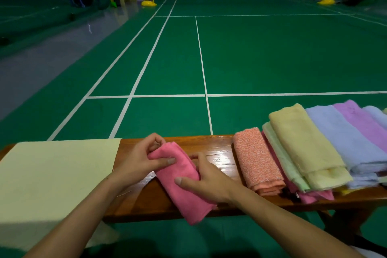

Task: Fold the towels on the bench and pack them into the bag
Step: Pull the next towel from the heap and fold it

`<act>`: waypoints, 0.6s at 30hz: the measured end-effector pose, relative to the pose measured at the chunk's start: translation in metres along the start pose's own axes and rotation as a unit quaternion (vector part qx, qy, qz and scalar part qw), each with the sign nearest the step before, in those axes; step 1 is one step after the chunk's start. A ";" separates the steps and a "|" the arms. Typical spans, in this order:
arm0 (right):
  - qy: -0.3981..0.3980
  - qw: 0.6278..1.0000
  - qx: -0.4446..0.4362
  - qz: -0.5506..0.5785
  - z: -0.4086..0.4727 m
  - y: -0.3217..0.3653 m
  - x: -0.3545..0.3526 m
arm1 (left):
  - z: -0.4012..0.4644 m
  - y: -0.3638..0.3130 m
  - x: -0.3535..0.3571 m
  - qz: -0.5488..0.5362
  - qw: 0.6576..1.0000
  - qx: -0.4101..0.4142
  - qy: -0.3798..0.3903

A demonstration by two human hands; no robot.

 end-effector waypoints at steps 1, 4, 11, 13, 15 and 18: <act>0.010 1.000 -0.002 0.013 -0.002 0.002 -0.001 | 0.001 -0.002 -0.002 -0.006 1.000 -0.003 -0.007; 0.010 1.000 -0.029 0.007 -0.014 0.013 -0.013 | 0.006 -0.009 -0.002 0.008 0.999 -0.013 -0.033; -0.090 0.979 -0.136 -0.120 -0.054 0.034 -0.065 | 0.038 -0.029 0.022 0.000 0.990 -0.005 -0.141; -0.129 0.972 -0.140 -0.139 -0.064 0.036 -0.086 | 0.051 -0.044 0.039 -0.034 0.985 0.000 -0.168; -0.186 0.963 -0.150 -0.125 -0.076 0.040 -0.114 | 0.063 -0.065 0.054 -0.045 0.979 0.026 -0.199; -0.262 0.945 -0.138 -0.138 -0.096 0.039 -0.158 | 0.081 -0.091 0.078 -0.068 0.972 0.071 -0.215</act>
Point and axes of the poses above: each hand's wrist, its own z-axis towards the middle knuckle, its own x-axis out of the palm, y = z × x, the point moved 9 cm from there along z, towards the middle knuckle, and after that the axes turned 12 degrees about z, right-handed, at the moved point
